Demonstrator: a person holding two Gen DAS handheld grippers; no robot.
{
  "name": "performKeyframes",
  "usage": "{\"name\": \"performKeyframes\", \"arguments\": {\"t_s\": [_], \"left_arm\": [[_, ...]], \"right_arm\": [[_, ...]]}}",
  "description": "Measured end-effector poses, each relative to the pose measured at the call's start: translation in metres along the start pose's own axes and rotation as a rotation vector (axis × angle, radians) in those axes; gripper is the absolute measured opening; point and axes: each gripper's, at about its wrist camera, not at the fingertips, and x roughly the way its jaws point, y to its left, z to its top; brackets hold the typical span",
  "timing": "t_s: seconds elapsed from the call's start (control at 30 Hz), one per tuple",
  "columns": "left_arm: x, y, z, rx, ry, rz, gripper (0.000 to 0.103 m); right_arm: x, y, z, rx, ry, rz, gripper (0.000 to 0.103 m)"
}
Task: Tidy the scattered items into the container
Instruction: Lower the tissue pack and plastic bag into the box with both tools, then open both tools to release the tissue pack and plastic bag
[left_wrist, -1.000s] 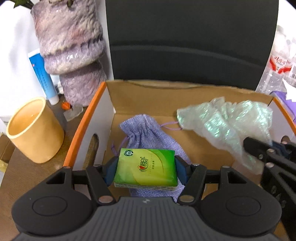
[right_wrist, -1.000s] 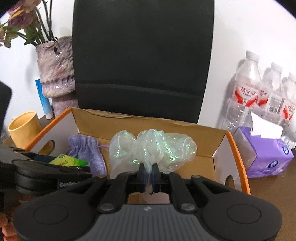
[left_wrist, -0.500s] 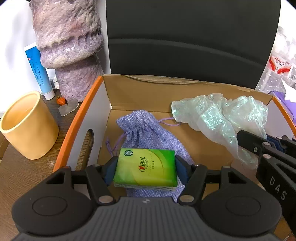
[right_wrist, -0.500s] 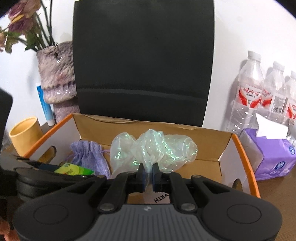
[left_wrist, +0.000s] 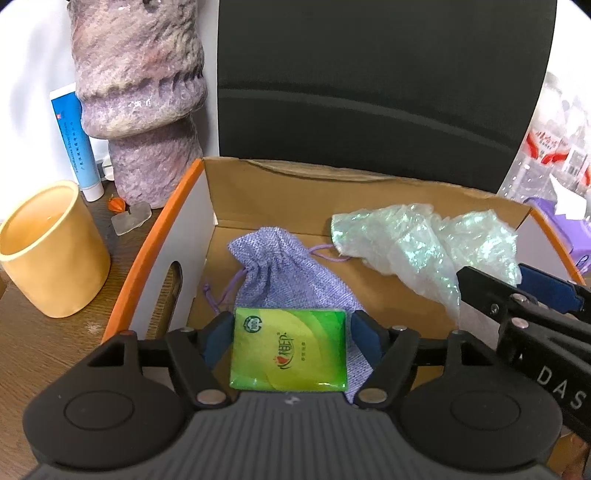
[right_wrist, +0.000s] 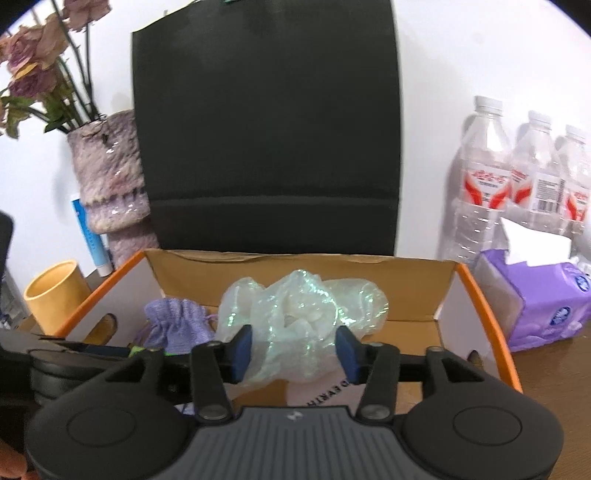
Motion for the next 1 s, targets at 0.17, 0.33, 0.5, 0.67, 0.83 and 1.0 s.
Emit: {"name": "performKeyframes", "arguments": {"t_s": [0.17, 0.33, 0.5, 0.67, 0.83, 1.0], "left_arm": [[-0.009, 0.009, -0.001, -0.056, -0.022, -0.059, 0.085], [-0.024, 0.005, -0.003, -0.033, -0.066, -0.098, 0.103], [-0.042, -0.009, -0.006, 0.026, -0.104, -0.107, 0.103], [-0.049, -0.014, -0.007, 0.047, -0.109, -0.094, 0.103], [-0.055, -0.008, -0.008, 0.034, -0.108, -0.094, 0.103], [-0.068, -0.006, -0.009, 0.038, -0.113, -0.097, 0.103]], "right_arm": [[-0.009, -0.011, 0.003, 0.031, -0.038, -0.004, 0.082], [-0.022, -0.021, 0.011, 0.065, -0.079, 0.026, 0.094], [-0.033, -0.018, 0.016, 0.031, -0.091, 0.03, 0.103], [-0.043, -0.017, 0.02, 0.025, -0.088, 0.036, 0.103], [-0.054, -0.017, 0.022, 0.02, -0.075, 0.031, 0.103], [-0.068, -0.012, 0.022, -0.004, -0.067, 0.022, 0.103]]}}
